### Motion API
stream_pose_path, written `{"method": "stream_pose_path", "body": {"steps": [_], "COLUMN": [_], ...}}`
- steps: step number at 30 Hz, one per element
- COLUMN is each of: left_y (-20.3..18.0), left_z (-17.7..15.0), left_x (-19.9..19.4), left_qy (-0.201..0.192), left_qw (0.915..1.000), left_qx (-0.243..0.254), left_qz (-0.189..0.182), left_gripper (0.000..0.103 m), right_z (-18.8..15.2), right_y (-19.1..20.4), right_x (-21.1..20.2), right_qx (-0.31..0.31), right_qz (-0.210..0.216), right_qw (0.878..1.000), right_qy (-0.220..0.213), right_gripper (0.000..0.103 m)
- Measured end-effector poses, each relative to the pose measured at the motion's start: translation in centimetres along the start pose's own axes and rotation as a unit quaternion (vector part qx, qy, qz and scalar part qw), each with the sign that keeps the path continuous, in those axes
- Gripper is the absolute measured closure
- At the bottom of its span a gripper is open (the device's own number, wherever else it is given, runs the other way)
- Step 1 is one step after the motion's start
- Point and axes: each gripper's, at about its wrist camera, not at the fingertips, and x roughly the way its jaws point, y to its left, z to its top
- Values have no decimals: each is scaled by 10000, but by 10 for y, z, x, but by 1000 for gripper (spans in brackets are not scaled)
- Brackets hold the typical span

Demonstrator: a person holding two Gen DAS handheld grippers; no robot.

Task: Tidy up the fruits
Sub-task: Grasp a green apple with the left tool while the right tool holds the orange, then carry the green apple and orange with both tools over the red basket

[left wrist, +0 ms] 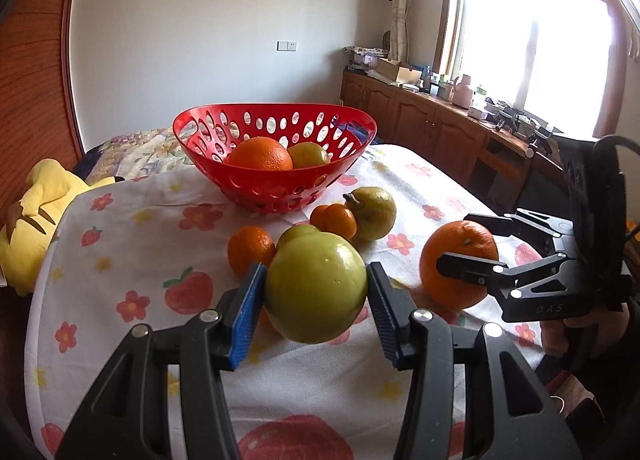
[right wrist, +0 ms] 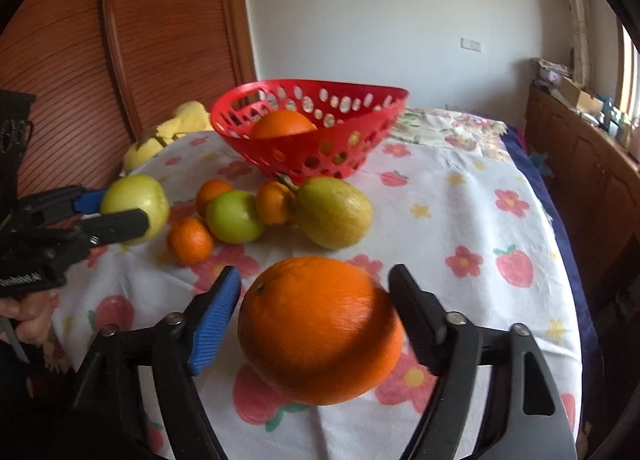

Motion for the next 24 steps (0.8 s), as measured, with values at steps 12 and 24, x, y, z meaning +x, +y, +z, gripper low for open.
{"method": "stream_pose_path", "body": {"steps": [12, 24], "left_y": [-2, -2], "left_z": [-3, 10], "left_x": [5, 4], "left_qy": [65, -41], "left_qw": [10000, 9999], "left_qx": [19, 109], "left_qz": [-8, 28], "left_gripper": [53, 53], "right_z": [-22, -21], "right_y": [-21, -28], "right_x": [11, 3], "right_qx": [199, 263], "right_qz": [-107, 31], "right_qw": [9989, 9991], "right_qy": [418, 340], "right_gripper": [16, 20]}}
